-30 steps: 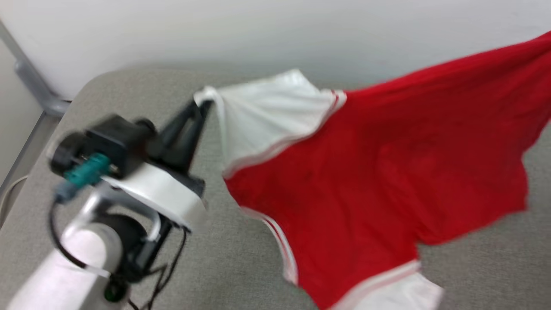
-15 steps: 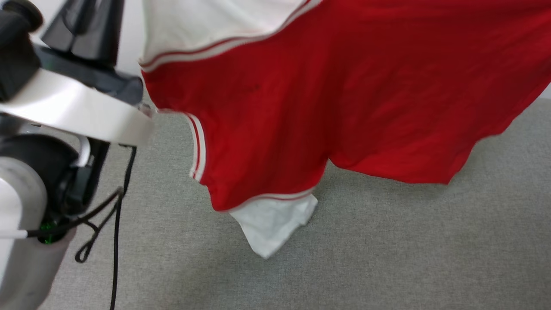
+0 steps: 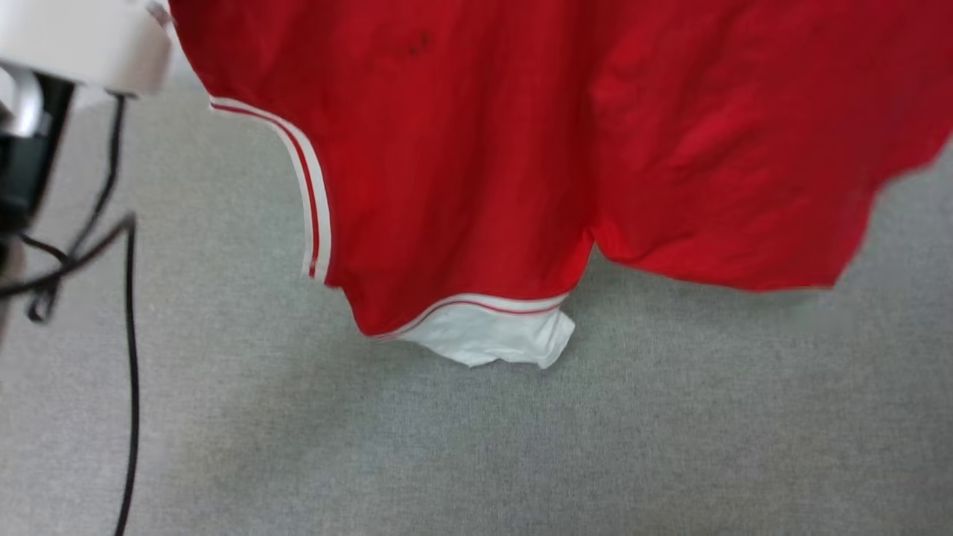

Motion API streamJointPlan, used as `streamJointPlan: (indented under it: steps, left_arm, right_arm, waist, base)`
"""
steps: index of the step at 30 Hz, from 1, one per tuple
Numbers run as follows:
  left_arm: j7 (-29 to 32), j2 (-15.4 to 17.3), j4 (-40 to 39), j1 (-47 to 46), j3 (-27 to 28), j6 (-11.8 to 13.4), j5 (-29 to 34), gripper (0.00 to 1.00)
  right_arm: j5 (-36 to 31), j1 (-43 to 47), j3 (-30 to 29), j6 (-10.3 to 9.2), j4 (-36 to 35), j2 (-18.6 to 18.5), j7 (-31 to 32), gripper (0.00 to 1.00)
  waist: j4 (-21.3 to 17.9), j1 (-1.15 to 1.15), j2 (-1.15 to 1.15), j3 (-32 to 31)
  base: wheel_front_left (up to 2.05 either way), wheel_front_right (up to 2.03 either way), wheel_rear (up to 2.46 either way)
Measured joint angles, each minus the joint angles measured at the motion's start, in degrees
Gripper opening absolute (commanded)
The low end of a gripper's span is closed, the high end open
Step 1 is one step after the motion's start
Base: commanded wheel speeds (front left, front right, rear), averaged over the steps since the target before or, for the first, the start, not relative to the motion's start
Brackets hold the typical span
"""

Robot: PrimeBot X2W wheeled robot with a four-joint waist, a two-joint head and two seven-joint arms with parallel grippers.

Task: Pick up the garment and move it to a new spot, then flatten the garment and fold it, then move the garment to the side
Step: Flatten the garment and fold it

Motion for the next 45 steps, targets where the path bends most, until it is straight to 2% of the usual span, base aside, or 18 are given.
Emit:
streamJointPlan:
  steps: [4,9,13,17,22,28,33,38,45]
  left_arm:
    - [-0.09,1.26,3.11,-5.75,-0.05,-2.96,0.67,0.00]
    - [-2.05,3.68,8.78,-15.73,-1.51,-7.67,4.76,0.00]
    - [-3.23,1.26,14.56,-24.14,-3.08,-10.39,5.44,0.00]
    - [-5.06,-1.46,21.19,-31.66,-4.30,-11.69,6.32,0.00]
    - [-11.96,-5.88,32.85,-40.96,-3.72,-11.31,7.06,0.00]
    - [-25.93,-9.13,46.85,-52.31,-1.49,-7.46,9.62,0.00]
    - [-30.80,-11.44,55.14,-55.33,-2.29,-7.69,10.25,0.00]
    - [-31.47,-12.91,57.71,-52.08,-3.39,-9.25,10.06,0.00]
    - [-31.62,-15.23,51.94,-37.23,-2.78,-9.07,8.54,0.00]
  right_arm:
    - [-1.27,-4.83,0.49,0.00,0.88,-0.58,-1.82,0.00]
    - [-4.28,-13.26,1.51,0.02,4.09,-0.69,-6.21,0.00]
    - [-6.12,-20.34,1.75,0.01,8.53,-0.57,-7.64,0.00]
    - [-8.81,-28.18,3.49,0.01,13.71,-0.80,-9.64,0.00]
    - [-11.92,-37.63,6.10,0.02,21.74,-0.56,-13.23,0.00]
    - [-16.17,-49.10,4.95,0.03,32.07,2.40,-22.37,0.00]
    - [-17.71,-52.88,4.47,0.03,39.52,4.47,-28.16,0.00]
    - [-17.45,-51.38,7.19,0.02,43.57,5.34,-31.04,0.00]
    - [-14.06,-42.73,10.09,0.01,46.56,5.58,-34.16,0.00]
  waist:
    - [-0.27,0.00,0.00,3.89]
    - [-0.50,0.01,0.00,9.73]
    - [-0.40,0.01,0.00,14.71]
    - [-0.16,0.02,0.00,19.72]
    - [0.07,0.02,0.00,25.58]
    - [0.05,0.02,0.00,31.17]
    - [0.09,0.02,0.00,33.24]
    - [0.95,0.01,0.00,33.69]
    - [2.19,0.01,0.00,32.38]
  base:
    - [0.00,0.00,0.00]
    - [0.00,0.00,0.00]
    - [0.00,0.00,0.00]
    - [0.00,0.00,0.00]
    - [0.00,0.00,0.00]
    - [0.00,0.00,0.00]
    - [0.00,0.00,0.00]
    - [0.00,0.00,0.00]
    - [0.00,0.00,0.00]
